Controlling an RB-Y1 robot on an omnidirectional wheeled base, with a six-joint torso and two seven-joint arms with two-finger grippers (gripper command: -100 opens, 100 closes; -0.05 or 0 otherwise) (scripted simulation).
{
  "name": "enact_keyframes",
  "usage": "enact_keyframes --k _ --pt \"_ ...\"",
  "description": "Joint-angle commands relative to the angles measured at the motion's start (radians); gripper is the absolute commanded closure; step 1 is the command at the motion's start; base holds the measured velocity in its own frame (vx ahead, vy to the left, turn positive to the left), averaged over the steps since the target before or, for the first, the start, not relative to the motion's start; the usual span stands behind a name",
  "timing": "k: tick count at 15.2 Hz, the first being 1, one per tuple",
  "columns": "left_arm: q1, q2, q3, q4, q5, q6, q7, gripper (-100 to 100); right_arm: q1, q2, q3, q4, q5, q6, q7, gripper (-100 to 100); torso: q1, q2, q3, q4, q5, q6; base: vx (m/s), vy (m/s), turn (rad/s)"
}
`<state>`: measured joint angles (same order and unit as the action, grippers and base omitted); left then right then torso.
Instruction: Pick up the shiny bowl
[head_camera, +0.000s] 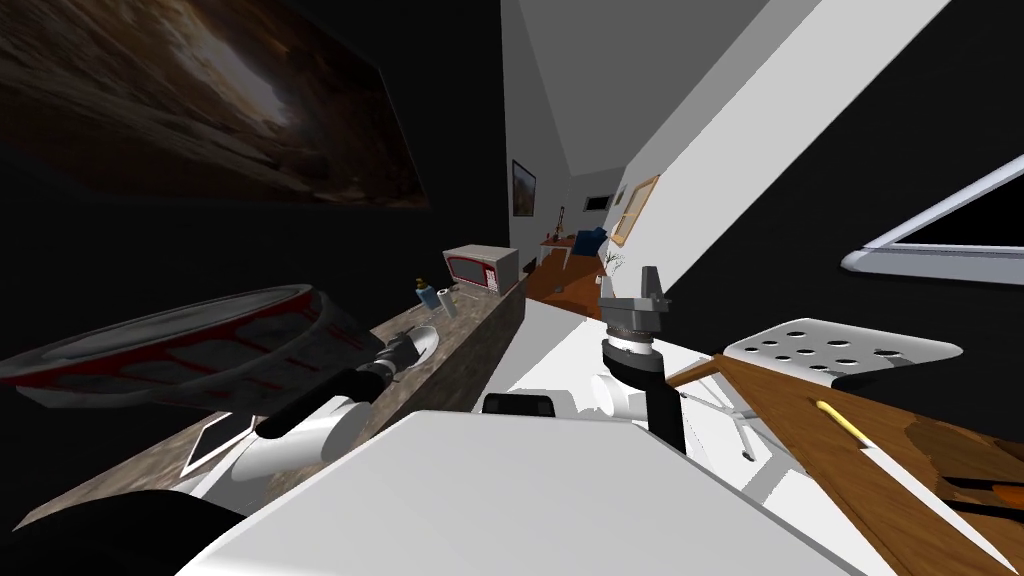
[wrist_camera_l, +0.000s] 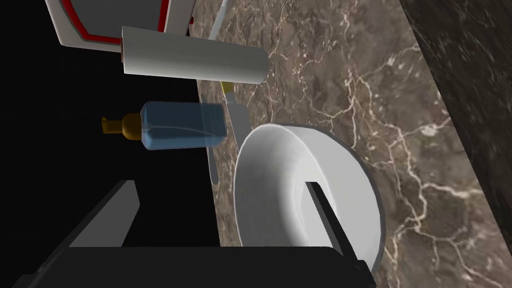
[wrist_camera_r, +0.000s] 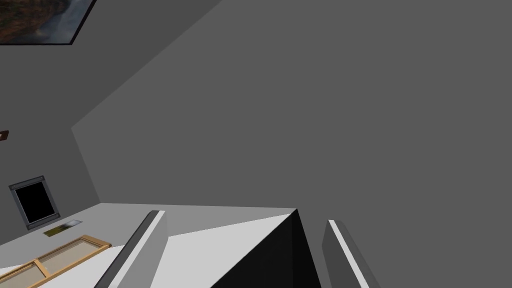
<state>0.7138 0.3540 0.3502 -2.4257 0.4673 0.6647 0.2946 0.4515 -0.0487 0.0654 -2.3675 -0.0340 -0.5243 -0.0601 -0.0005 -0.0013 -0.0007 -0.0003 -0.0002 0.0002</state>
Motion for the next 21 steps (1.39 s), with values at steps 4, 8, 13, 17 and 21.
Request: enact_keyframes --k 4,8,13,17,21 --pt "0.025 0.014 0.040 -0.005 0.047 0.118 0.016 -100 0.000 0.000 0.000 0.000 0.000 0.000 0.000 0 0.000 -0.001 0.000 0.000 0.000 0.000 0.034 -0.007 -0.070" --pt "0.040 0.024 0.066 -0.006 0.077 0.205 0.026 -100 0.000 0.000 0.000 0.000 0.000 0.000 0.000 0 0.000 -0.001 -0.001 0.000 0.000 0.000 0.032 -0.004 -0.045" --pt "0.055 0.034 0.091 -0.007 0.107 0.277 0.036 -100 0.000 0.000 0.000 0.000 0.000 0.000 0.000 0 0.001 -0.001 0.000 0.000 0.000 0.000 0.025 0.001 -0.036" --pt "0.084 0.052 0.141 -0.010 0.164 0.371 0.054 -100 0.000 0.000 0.000 0.000 0.000 0.000 0.000 0 0.001 -0.001 -0.001 0.000 0.000 0.000 0.038 0.003 -0.061" --pt "0.098 0.060 0.166 -0.010 0.192 0.447 0.063 -100 0.000 0.000 0.000 0.000 0.000 0.000 0.000 0 0.001 0.000 0.000 0.000 0.000 0.000 0.031 0.004 -0.040"
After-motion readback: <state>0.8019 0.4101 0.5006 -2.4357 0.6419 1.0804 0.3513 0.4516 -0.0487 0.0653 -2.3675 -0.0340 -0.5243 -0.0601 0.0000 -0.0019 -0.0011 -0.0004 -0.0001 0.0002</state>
